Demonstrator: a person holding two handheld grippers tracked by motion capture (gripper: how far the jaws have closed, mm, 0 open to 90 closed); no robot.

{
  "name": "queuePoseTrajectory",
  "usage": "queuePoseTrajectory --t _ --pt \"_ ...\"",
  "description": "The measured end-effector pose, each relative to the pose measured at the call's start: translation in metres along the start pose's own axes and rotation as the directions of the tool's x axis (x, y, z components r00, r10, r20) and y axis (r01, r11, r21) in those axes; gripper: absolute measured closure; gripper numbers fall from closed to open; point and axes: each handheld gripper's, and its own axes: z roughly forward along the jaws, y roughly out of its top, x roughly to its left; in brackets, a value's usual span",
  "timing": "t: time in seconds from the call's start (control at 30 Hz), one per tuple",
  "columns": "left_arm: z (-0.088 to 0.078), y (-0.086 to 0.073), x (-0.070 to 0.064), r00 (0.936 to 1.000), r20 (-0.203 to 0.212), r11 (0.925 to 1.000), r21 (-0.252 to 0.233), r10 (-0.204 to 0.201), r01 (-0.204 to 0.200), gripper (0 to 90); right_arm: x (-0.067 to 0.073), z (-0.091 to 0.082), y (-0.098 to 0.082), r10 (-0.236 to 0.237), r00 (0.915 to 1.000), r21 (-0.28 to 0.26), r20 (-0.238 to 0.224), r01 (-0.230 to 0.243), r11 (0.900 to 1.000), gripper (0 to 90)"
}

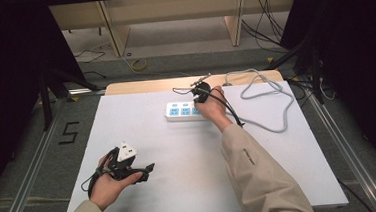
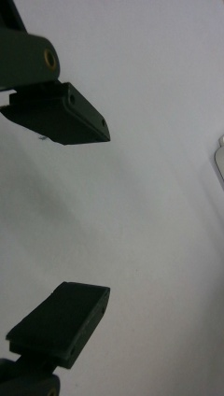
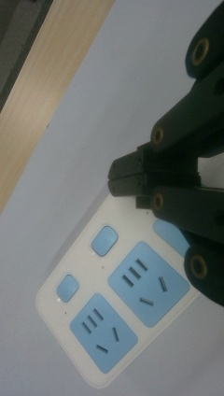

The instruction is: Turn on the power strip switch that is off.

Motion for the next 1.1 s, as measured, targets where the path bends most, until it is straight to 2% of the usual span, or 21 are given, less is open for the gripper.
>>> queuePoseTrajectory --t 0.87,1.1 --pt "0.0 0.0 -0.0004 1.0 0.004 1.0 0.006 0.006 -0.006 20.8 0.0033 0.0008 0.0003 0.008 0.9998 0.014 0.018 -0.009 1.0 90.0" --pt "-0.0003 -0.0001 -0.0003 1.0 0.001 1.0 0.004 0.006 -0.006 21.0 0.0021 0.0007 -0.0005 0.03 0.9995 0.007 0.013 -0.03 1.0 90.0"
